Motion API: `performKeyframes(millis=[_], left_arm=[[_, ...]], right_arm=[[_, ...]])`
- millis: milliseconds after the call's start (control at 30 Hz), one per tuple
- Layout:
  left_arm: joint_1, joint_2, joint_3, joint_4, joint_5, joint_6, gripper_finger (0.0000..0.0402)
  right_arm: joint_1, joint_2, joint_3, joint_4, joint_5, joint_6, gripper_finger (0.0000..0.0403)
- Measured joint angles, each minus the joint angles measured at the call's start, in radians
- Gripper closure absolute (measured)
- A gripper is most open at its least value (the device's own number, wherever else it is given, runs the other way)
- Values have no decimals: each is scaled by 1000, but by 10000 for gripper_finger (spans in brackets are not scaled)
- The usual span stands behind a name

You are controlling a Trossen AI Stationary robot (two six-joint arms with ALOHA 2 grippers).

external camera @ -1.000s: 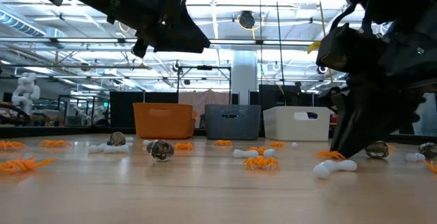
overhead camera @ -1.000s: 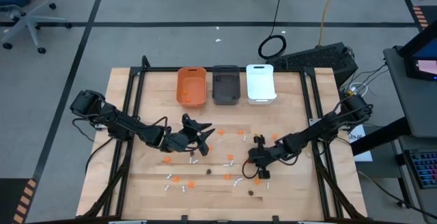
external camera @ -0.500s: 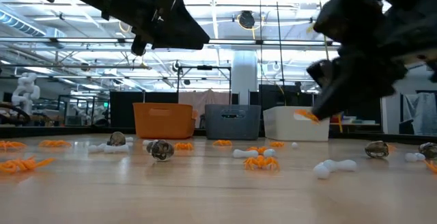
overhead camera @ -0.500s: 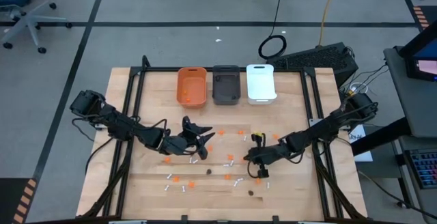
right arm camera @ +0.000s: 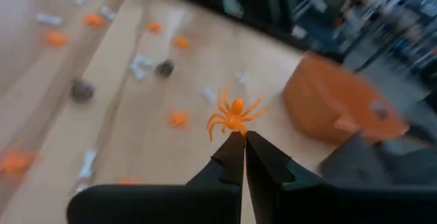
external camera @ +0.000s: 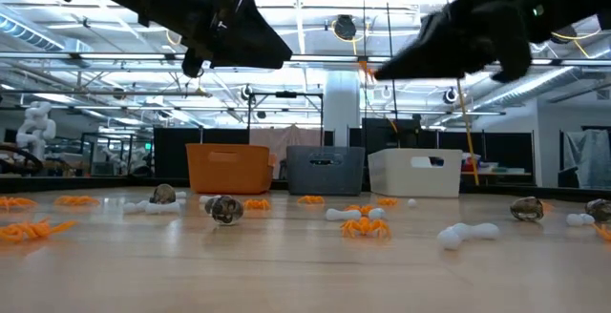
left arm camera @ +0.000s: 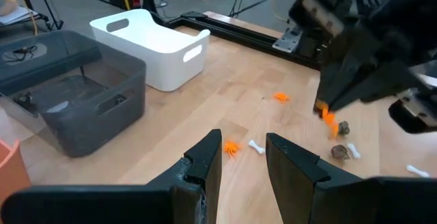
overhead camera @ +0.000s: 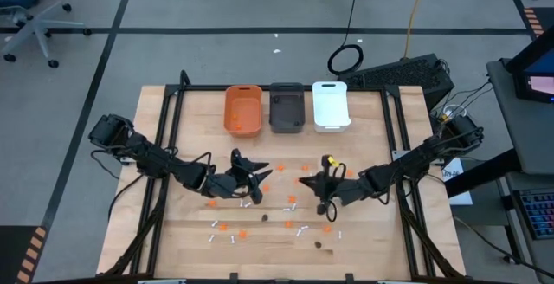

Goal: Sort Halloween decoration
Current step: Put the orange spider toy into the orange bin

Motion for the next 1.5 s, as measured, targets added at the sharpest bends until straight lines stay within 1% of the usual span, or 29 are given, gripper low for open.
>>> performKeyframes(millis=[233, 400, 667, 833, 1333, 1500], left_arm=[[-2, 0, 0, -8, 0, -2, 288], [-2, 0, 0, -9, 0, -2, 288], [-2, 0, 0, -17, 0, -2, 288], [-2, 0, 0, -17, 0, -2, 288], [-2, 0, 0, -16, 0, -3, 288], [-2, 0, 0, -16, 0, -3, 288]], right_arm=[[1, 0, 0, 136, 96, -181, 403], [8, 0, 0, 169, 152, -294, 403], [7, 0, 0, 178, 154, -387, 403], [6, -1, 0, 179, 154, -393, 403], [6, -1, 0, 179, 148, -343, 403], [6, -1, 1, 179, 147, -281, 403]])
